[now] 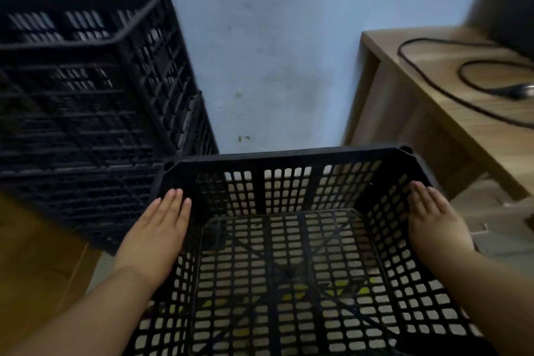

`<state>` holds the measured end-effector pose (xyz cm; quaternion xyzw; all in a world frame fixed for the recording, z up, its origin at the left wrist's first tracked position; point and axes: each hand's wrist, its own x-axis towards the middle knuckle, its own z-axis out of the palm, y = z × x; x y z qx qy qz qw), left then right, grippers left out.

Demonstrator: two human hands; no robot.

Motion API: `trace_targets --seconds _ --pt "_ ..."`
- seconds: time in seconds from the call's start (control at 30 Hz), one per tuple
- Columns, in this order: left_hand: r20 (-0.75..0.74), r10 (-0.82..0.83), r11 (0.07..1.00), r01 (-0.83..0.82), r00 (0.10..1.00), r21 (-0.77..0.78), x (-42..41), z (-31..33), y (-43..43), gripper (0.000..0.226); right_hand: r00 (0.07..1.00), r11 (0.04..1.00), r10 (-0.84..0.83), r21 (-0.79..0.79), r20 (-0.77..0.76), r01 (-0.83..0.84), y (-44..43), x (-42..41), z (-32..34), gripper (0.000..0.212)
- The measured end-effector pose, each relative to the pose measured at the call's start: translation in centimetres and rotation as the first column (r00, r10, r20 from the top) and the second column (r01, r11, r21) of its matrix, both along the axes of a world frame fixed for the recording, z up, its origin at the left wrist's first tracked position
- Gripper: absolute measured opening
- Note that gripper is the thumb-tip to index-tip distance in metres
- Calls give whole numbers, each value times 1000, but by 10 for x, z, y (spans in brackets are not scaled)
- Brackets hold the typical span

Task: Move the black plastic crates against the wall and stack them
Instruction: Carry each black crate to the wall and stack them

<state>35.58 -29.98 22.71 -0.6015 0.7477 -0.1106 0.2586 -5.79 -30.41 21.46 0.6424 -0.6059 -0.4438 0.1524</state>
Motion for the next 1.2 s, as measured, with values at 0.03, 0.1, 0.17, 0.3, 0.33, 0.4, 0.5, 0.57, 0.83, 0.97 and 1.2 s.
trace_targets --seconds 0.03,0.1,0.17,0.3,0.33,0.4,0.5,0.57,0.83,0.97,1.2 --pt "-1 7 1000 -7 1000 -22 4 18 11 72 1000 1000 -3 -20 4 3 13 3 16 57" --pt "1 -7 998 7 1000 -60 11 55 31 73 1000 999 -16 -42 10 16 36 9 54 56" --pt "9 -39 994 39 999 -102 16 97 47 76 1000 998 -12 -68 7 12 54 13 96 56" --pt "15 -75 982 76 997 -171 26 187 70 78 999 984 -19 -179 37 25 76 21 186 55" --pt "19 -80 978 83 997 -192 29 210 74 78 999 976 -24 -214 48 33 79 23 209 55" --pt "25 -82 969 86 996 -232 36 258 81 80 997 958 -8 -285 77 30 83 28 256 54" --pt "63 -86 948 101 994 -303 51 329 88 81 993 920 13 -391 120 35 83 40 324 53" --pt "79 -77 931 100 994 -351 62 376 89 82 991 904 32 -427 127 26 79 51 373 53" --pt "199 -9 856 111 980 -505 139 516 59 87 979 827 96 -563 180 22 19 121 522 54" --pt "222 30 834 98 975 -543 183 545 26 88 981 811 129 -585 143 -21 -26 164 556 54" --pt "275 122 814 62 953 -577 264 571 -72 93 973 842 182 -533 141 -80 -140 246 575 54"
